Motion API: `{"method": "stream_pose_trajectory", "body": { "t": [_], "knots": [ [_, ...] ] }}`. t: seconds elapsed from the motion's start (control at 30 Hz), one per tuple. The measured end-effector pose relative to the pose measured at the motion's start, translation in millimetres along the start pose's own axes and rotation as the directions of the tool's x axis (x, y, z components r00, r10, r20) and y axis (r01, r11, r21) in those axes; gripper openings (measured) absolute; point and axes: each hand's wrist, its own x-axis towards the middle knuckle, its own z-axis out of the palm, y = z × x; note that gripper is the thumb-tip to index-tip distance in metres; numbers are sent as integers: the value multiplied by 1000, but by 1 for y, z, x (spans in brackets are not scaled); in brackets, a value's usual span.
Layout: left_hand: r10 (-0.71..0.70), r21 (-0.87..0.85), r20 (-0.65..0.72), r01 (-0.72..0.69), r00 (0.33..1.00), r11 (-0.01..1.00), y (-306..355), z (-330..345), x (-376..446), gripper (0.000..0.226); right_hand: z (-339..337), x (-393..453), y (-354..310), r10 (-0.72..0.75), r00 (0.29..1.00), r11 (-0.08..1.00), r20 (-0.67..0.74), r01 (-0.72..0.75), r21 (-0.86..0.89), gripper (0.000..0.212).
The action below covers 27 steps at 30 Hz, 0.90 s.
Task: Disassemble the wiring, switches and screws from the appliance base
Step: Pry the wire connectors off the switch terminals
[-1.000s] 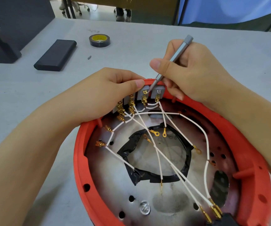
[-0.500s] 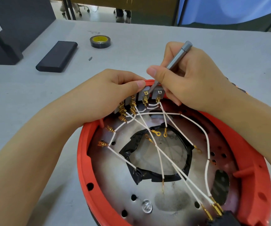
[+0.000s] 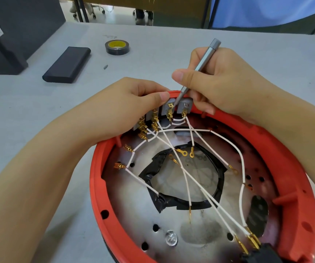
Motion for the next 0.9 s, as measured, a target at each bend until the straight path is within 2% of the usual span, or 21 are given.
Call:
{"method": "stream_pose_trajectory", "body": {
  "t": [0.17,0.3,0.47,0.6,0.7,0.9],
  "knots": [
    [10,7,0,-10,1000,1000,0,-1,1,17,-1,2,1,16,1000,1000,14,-16,-9,34],
    [-4,27,-9,4,1000,1000,0,-1,1,16,3,5,1,35,999,992,-2,-35,-121,38],
    [-6,-4,3,6,1000,1000,1,-1,-1,19,4,-3,2,-11,996,999,-86,9,-33,33],
    [-10,-31,6,10,1000,999,2,0,-2,19,2,-4,2,-33,992,998,-125,27,-52,33],
    [-11,-38,9,12,1000,999,1,0,-2,20,3,-4,3,-57,991,993,-124,43,-114,34],
    [-18,-29,3,19,1000,999,0,0,-2,21,4,-5,3,-46,995,994,-84,37,-106,31]
  ]
}}
